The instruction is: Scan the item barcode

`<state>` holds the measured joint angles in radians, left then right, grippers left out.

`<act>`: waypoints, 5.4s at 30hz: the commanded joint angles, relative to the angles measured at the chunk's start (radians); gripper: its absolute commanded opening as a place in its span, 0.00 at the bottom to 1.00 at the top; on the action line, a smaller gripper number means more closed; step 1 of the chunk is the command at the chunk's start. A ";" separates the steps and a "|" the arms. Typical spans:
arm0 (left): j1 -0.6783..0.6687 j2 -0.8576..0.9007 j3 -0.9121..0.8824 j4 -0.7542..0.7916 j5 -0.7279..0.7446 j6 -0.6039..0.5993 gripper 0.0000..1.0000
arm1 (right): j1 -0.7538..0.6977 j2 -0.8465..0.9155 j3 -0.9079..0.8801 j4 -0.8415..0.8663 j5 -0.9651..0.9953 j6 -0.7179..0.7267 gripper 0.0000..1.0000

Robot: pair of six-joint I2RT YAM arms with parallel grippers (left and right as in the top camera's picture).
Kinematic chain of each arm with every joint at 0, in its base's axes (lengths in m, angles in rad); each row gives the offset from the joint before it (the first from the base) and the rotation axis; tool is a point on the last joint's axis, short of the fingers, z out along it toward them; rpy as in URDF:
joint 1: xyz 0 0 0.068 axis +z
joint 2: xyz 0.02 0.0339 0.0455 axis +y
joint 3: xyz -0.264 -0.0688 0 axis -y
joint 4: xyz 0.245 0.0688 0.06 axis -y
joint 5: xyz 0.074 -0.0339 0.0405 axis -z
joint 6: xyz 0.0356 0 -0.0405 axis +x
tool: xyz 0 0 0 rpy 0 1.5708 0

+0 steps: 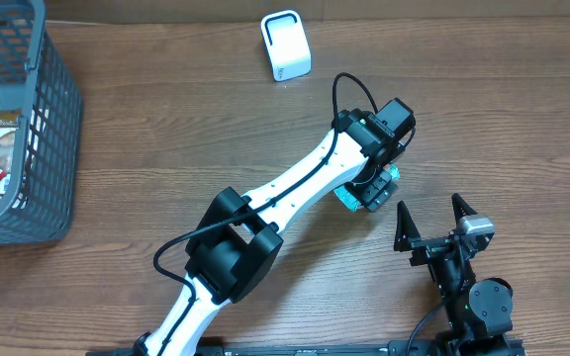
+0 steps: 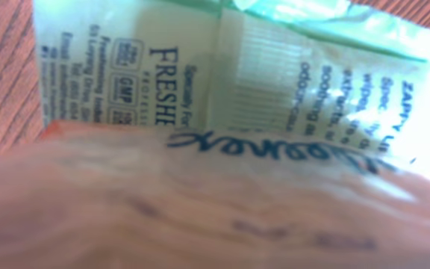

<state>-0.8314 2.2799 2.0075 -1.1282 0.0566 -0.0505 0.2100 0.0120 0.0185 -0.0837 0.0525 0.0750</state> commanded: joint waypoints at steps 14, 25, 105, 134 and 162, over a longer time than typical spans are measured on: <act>0.002 -0.050 0.080 -0.011 0.022 -0.009 1.00 | -0.003 -0.009 -0.010 0.003 0.006 -0.003 1.00; 0.002 -0.069 0.082 -0.019 0.010 -0.009 1.00 | -0.003 -0.009 -0.010 0.003 0.006 -0.003 1.00; 0.033 -0.083 0.040 0.018 -0.068 0.002 0.22 | -0.003 -0.009 -0.010 0.003 0.006 -0.003 1.00; 0.132 -0.217 -0.235 -0.119 -0.294 -0.412 0.22 | -0.003 -0.009 -0.010 0.003 0.006 -0.003 1.00; 0.189 -0.217 -0.523 0.140 -0.194 -0.515 0.24 | -0.003 -0.009 -0.010 0.003 0.006 -0.003 1.00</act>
<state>-0.6456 2.0769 1.4975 -0.9943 -0.1551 -0.5484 0.2100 0.0120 0.0185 -0.0830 0.0525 0.0750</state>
